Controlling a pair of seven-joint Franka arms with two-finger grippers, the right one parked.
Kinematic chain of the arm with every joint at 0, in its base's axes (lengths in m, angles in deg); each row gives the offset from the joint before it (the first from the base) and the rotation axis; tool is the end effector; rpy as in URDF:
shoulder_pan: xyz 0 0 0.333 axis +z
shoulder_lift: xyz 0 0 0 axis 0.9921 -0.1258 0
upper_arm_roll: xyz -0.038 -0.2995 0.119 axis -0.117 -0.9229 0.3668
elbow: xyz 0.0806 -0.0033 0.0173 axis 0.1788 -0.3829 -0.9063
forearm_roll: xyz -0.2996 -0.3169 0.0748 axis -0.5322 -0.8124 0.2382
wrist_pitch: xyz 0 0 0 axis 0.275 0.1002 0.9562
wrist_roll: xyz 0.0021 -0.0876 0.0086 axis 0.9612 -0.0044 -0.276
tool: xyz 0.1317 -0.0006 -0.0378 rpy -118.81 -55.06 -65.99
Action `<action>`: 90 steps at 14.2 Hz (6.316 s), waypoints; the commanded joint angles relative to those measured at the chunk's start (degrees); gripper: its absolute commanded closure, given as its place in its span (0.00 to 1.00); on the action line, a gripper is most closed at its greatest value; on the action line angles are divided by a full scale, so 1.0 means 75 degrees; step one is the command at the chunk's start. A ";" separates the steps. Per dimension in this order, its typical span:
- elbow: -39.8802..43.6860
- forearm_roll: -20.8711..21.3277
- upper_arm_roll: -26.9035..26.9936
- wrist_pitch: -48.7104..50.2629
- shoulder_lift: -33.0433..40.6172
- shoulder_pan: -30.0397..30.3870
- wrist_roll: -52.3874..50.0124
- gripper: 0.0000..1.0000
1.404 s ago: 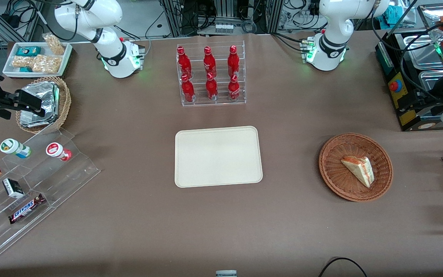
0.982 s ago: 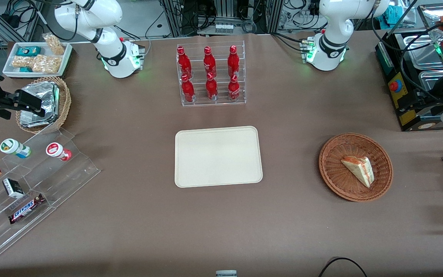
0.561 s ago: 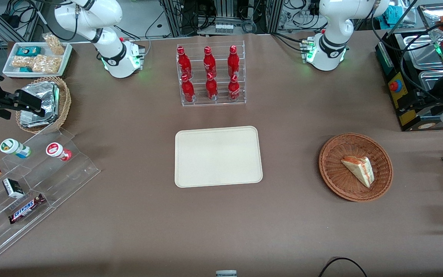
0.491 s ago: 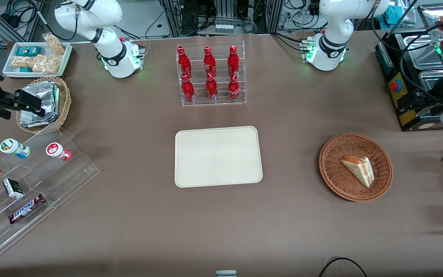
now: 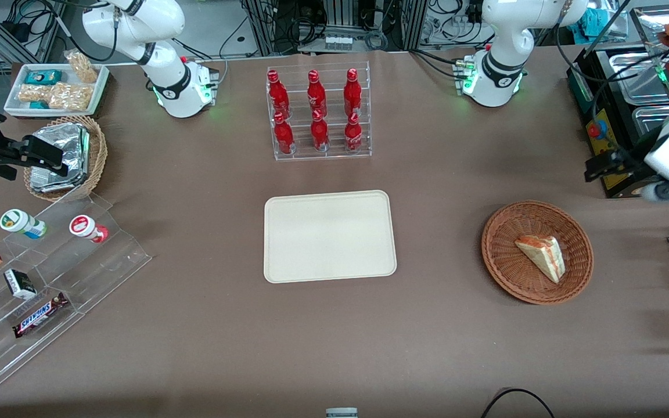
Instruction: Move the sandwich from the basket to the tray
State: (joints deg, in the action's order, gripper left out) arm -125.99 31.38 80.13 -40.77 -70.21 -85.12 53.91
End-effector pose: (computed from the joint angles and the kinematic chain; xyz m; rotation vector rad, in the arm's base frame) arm 0.6077 0.0090 0.5011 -3.1334 0.0115 0.1654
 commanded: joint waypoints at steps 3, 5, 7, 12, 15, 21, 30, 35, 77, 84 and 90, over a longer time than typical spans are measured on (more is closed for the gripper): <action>-0.2624 0.0109 0.0058 -0.3582 -0.0179 -0.0027 0.0004 0.00; -0.3283 0.0028 0.0070 -0.5037 -0.0553 -0.0015 -0.0020 0.00; -0.3379 -0.0020 0.0070 -0.5651 -0.0951 -0.0004 -0.0717 0.00; -0.3088 -0.0008 0.0070 -0.6333 -0.1678 -0.0039 -0.4454 0.00; -0.2887 -0.0008 0.0070 -0.6333 -0.2066 -0.0039 -0.5070 0.00; -0.2759 0.0097 0.0070 -0.5972 -0.2232 -0.0085 -0.5129 0.95; -0.0674 0.0179 -0.0141 -0.2687 -0.2300 -0.2390 -0.4036 1.00; 0.0182 0.0156 -0.0141 -0.3963 -0.3518 -0.4430 -0.6496 1.00; -0.0884 0.0074 -0.0071 -0.0359 -0.0076 -0.2174 -0.1922 0.00; 0.0183 0.0109 -0.0817 0.0827 0.0358 -0.0406 -0.0758 0.00; 0.0568 0.0179 -0.1665 0.0827 0.0546 0.0816 -0.0629 0.00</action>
State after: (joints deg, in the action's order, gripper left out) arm -123.67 32.62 68.70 -35.82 -66.72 -81.08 48.24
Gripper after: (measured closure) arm 0.000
